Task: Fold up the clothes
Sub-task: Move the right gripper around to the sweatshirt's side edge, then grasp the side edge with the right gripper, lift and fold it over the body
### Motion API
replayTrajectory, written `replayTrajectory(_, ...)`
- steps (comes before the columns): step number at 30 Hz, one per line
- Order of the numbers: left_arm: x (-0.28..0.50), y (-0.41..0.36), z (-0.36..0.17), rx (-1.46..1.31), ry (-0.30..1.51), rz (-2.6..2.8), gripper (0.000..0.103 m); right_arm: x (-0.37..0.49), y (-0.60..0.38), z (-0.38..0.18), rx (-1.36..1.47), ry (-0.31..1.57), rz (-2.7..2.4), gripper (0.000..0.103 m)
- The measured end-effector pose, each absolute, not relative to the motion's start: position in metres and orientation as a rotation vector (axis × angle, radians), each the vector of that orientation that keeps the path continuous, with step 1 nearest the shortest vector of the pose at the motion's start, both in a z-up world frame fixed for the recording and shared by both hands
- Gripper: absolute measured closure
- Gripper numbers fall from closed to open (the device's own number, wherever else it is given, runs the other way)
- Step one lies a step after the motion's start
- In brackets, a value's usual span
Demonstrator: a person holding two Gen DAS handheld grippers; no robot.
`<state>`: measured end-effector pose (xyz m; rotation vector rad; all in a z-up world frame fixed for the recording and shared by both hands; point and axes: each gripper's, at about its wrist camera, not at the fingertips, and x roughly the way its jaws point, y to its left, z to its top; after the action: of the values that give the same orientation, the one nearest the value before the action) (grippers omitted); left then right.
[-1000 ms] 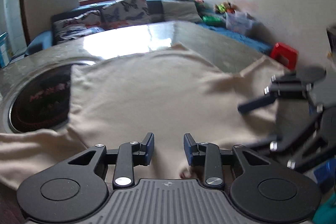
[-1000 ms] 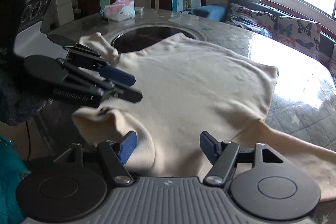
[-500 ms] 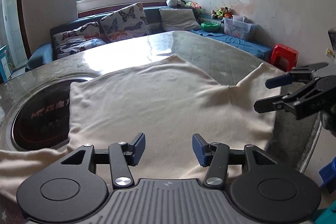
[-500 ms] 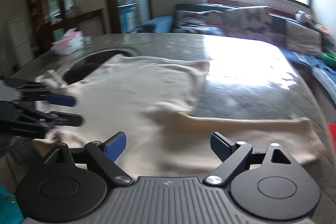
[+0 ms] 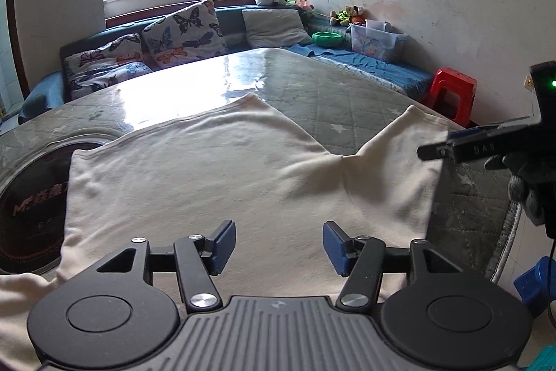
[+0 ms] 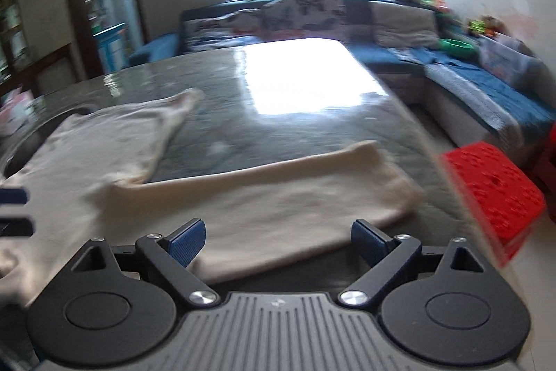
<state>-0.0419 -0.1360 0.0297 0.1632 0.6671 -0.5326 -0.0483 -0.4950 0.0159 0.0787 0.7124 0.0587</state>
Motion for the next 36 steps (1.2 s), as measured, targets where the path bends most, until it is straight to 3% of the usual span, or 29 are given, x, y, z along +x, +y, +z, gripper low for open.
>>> replayTrajectory(7, -0.043, -0.145, 0.028, 0.175, 0.678, -0.537, 0.038, -0.040, -0.528, 0.012, 0.147, 0.697, -0.059, 0.027)
replayTrajectory(13, -0.046, -0.152, 0.030, 0.180, 0.677, -0.545, 0.037, -0.035, -0.536, 0.012, 0.183, 0.678, -0.106, 0.056)
replayTrajectory(15, -0.046, -0.154, 0.029, 0.186, 0.679, -0.547, 0.037, -0.036, -0.539, 0.012, 0.184, 0.673, -0.139, 0.073)
replayTrajectory(17, -0.047, -0.157, 0.028, 0.193, 0.682, -0.549, 0.037, -0.037, -0.542, 0.011, 0.189, 0.665, -0.171, 0.083)
replayTrajectory(25, -0.049, -0.164, 0.025, 0.207, 0.694, -0.561, 0.037, -0.035, -0.551, 0.010, 0.249, 0.644, -0.182, 0.081)
replayTrajectory(29, -0.050, -0.168, 0.024, 0.215, 0.696, -0.569, 0.036, -0.035, -0.552, 0.012, 0.262, 0.625, -0.165, 0.096)
replayTrajectory(36, -0.050, -0.177, 0.018, 0.231, 0.692, -0.585, 0.035, -0.050, -0.556, 0.040, 0.255, 0.540, -0.139, 0.098)
